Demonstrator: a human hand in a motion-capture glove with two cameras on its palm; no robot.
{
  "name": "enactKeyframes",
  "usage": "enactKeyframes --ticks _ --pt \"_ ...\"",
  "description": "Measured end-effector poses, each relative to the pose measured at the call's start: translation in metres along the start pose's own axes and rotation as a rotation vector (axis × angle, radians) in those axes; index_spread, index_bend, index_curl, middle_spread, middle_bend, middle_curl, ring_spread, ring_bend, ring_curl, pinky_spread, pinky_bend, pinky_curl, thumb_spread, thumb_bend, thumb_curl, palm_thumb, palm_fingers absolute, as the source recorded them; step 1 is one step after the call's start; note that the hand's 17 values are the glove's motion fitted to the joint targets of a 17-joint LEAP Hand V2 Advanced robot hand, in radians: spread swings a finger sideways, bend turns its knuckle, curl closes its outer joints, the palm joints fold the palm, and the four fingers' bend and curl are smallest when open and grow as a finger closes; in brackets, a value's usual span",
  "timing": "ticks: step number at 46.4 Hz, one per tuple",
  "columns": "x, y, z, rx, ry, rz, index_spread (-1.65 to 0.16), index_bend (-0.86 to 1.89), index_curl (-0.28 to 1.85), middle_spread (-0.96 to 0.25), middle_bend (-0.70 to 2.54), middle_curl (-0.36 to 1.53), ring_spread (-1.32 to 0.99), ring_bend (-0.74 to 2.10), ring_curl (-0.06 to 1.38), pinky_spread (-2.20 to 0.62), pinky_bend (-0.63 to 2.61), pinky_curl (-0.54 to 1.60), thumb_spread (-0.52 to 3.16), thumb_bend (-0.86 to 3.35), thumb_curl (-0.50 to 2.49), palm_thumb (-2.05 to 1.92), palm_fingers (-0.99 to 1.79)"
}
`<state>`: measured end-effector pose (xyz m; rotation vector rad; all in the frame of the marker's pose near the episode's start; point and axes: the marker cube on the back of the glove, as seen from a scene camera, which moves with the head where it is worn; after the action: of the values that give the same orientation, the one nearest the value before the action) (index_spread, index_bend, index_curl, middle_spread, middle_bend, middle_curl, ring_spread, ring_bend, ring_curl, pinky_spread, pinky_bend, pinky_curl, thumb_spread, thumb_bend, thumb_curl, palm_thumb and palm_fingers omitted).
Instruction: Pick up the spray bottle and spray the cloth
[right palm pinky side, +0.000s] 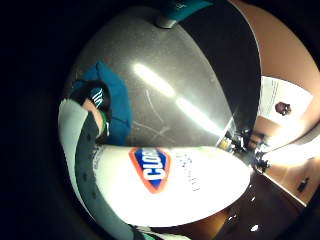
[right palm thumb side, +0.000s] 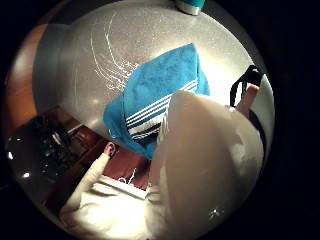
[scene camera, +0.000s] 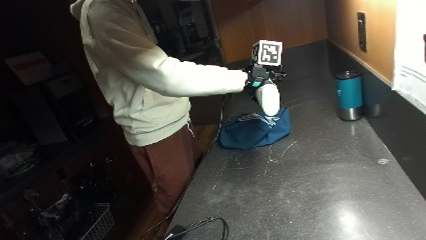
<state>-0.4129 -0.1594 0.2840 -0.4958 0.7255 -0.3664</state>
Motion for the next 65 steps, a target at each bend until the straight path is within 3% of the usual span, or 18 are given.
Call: enactKeyframes --ticks 21,29,35,41,46,55,59,65 --pt "-0.002 0.003 -0.008 0.032 -0.052 -0.014 -0.19 0.43 0.53 -0.12 0.56 0.51 -0.20 0.54 0.48 -0.29 0.34 0.40 -0.06 -0.03 0.72 1.00 1.36" --pt "-0.020 0.005 -0.038 0.164 -0.176 0.010 -0.19 0.43 0.53 -0.12 0.56 0.51 -0.20 0.54 0.48 -0.29 0.34 0.40 -0.06 -0.03 0.72 1.00 1.36" --pt "-0.025 0.015 -0.079 0.326 -0.406 -0.055 -0.19 0.43 0.53 -0.12 0.56 0.51 -0.20 0.54 0.47 -0.29 0.34 0.40 -0.05 -0.03 0.72 1.01 1.36" --pt "-0.033 0.014 -0.113 0.448 -0.856 -0.150 -0.19 0.44 0.53 -0.12 0.57 0.51 -0.20 0.54 0.48 -0.28 0.34 0.40 -0.05 -0.03 0.72 1.01 1.36" --pt "-0.053 0.005 -0.122 0.503 -1.153 -0.215 -0.19 0.44 0.53 -0.12 0.57 0.51 -0.19 0.55 0.48 -0.28 0.34 0.40 -0.04 -0.03 0.72 1.01 1.36" --pt "-0.116 -0.025 -0.105 0.500 -1.444 -0.279 -0.19 0.44 0.53 -0.11 0.57 0.51 -0.19 0.54 0.48 -0.28 0.33 0.40 -0.03 -0.03 0.73 1.01 1.34" --pt "-0.141 -0.043 -0.103 0.536 -1.560 -0.253 -0.19 0.44 0.53 -0.12 0.57 0.51 -0.19 0.53 0.47 -0.28 0.32 0.40 -0.02 -0.03 0.73 1.01 1.33" --pt "-0.161 -0.083 -0.096 0.706 -1.629 -0.103 -0.19 0.43 0.53 -0.12 0.56 0.50 -0.18 0.52 0.47 -0.28 0.31 0.40 0.00 -0.03 0.73 1.01 1.32"
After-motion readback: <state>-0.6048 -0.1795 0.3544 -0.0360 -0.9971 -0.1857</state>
